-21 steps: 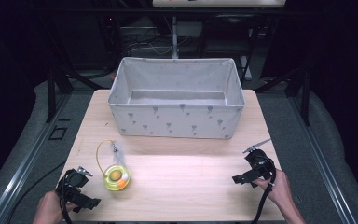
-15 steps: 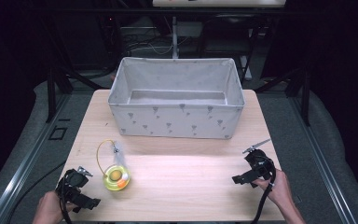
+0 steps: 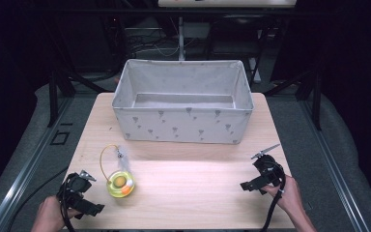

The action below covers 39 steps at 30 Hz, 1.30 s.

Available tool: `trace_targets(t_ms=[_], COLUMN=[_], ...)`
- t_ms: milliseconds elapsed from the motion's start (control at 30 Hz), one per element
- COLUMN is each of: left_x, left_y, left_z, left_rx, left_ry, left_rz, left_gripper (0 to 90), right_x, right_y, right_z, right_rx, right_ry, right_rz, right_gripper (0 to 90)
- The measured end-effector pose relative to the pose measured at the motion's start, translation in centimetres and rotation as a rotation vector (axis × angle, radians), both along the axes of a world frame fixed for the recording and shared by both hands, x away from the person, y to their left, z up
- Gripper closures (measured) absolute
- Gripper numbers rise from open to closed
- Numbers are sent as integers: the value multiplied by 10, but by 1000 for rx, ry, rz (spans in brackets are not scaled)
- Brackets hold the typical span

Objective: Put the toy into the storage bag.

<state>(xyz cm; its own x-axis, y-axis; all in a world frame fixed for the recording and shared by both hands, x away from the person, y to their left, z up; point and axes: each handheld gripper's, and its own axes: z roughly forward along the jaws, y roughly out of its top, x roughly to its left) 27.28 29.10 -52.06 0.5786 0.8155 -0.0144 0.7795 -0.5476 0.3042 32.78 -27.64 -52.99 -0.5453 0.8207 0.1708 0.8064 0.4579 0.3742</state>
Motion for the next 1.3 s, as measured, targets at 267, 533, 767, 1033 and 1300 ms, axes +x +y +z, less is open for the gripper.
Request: trace_targets(t_ms=[267,533,767,1033,1300], left_x=[0,13,28,48,56], left_y=[-4,-8,-20,-40,-59], left_z=[33,61,86,121,147], left_rx=[-44,-75,-76,-19,62], left_ry=[-54,-39,-27,-15,-6], left_rz=[-31,-85,-164,-239,-313], left_gripper=[4,3,2,3,208], right_x=[-3,-2,-4,-7,-7], right_y=[7,8,10,15,15], right_z=[2,2,2,7,9], right_rx=[-25,-41,-25,-14,-25], right_ry=[-29,-12,-16,-60,-79], right_rz=[4,16,21,36,50], right_gripper=[0,1,4,24,34])
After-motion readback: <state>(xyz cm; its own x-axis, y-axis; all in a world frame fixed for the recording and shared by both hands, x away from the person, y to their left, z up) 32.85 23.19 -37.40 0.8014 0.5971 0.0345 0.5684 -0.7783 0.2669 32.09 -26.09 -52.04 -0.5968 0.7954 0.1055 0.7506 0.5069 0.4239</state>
